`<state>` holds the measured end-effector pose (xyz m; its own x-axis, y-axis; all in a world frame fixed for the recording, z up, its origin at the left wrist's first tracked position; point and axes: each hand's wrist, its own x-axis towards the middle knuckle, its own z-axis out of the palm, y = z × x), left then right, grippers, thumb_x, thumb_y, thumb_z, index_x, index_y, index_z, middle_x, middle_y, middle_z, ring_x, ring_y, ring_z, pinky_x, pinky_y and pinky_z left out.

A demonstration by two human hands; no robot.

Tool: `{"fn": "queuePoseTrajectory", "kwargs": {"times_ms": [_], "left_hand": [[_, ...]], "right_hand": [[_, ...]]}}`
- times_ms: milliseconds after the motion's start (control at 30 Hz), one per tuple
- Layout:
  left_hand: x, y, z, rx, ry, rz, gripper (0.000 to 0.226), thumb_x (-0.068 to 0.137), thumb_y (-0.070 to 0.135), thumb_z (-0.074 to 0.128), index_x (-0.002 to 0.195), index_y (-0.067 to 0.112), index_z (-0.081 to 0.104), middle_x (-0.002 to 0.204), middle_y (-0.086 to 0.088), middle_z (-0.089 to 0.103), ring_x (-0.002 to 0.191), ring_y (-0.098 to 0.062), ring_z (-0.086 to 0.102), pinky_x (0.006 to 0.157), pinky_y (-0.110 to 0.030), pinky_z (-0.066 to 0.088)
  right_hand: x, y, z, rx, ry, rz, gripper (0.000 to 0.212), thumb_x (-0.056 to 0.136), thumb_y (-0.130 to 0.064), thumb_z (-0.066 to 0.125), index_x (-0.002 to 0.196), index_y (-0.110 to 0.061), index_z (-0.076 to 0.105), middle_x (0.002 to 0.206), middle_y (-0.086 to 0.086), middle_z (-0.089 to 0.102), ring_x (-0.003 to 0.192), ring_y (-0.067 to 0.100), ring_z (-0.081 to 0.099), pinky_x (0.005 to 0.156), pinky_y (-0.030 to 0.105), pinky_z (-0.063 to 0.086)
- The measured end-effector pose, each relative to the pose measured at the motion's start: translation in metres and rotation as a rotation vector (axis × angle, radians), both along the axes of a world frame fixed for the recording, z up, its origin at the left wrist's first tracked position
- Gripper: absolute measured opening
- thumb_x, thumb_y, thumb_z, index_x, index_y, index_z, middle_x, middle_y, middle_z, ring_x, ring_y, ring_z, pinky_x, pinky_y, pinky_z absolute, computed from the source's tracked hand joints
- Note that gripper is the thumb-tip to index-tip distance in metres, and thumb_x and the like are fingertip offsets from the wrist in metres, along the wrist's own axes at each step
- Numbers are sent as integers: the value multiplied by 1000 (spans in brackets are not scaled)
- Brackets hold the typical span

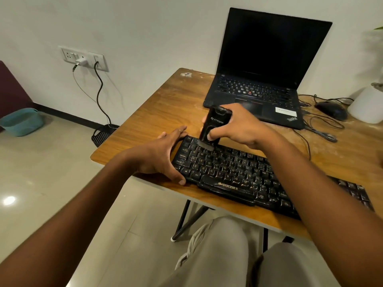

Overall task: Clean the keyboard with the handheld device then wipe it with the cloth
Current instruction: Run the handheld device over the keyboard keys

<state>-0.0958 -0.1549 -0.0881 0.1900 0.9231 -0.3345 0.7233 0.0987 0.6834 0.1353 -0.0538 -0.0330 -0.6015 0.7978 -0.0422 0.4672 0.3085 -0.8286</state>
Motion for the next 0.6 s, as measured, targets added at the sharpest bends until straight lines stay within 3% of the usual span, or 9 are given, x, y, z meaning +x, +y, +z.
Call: {"fn": "queuePoseTrajectory", "kwargs": {"times_ms": [100,300,433,500,600], "left_hand": [[-1,0,-2,6,4,-4,157,41,49,101,154,59,-7,167,-1,12,153,-35,13,122,-58,24],[-1,1,-3,15,-9,-23,157,43,46,102,156,55,-7,166,5,13,154,-33,9,124,-58,20],[-3,2,-5,16,-5,-11,158,37,53,101,153,61,-6,167,-1,12,154,-34,12,122,-58,24],[-3,1,-6,21,0,-3,158,36,54,101,153,61,-5,166,-3,14,153,-34,13,122,-57,25],[-2,2,-6,35,-23,2,156,33,58,100,152,62,-1,161,-1,25,151,-33,20,119,-57,32]], "right_hand": [[-4,-5,-8,17,12,-5,40,64,-6,87,101,-11,73,99,13,76,95,31,73,89,52,60],[45,2,14,-8,-206,89,37,70,-1,83,104,-12,73,99,2,76,93,17,72,78,28,58],[33,3,12,13,-76,24,38,68,-1,84,103,-6,70,99,10,75,95,29,71,85,41,58],[15,-2,6,-1,38,-11,41,66,-2,85,104,-9,71,101,8,76,99,27,73,91,46,59],[-16,-17,-4,8,100,-5,39,67,-6,86,102,-17,73,97,4,77,92,21,74,87,42,61]]}}
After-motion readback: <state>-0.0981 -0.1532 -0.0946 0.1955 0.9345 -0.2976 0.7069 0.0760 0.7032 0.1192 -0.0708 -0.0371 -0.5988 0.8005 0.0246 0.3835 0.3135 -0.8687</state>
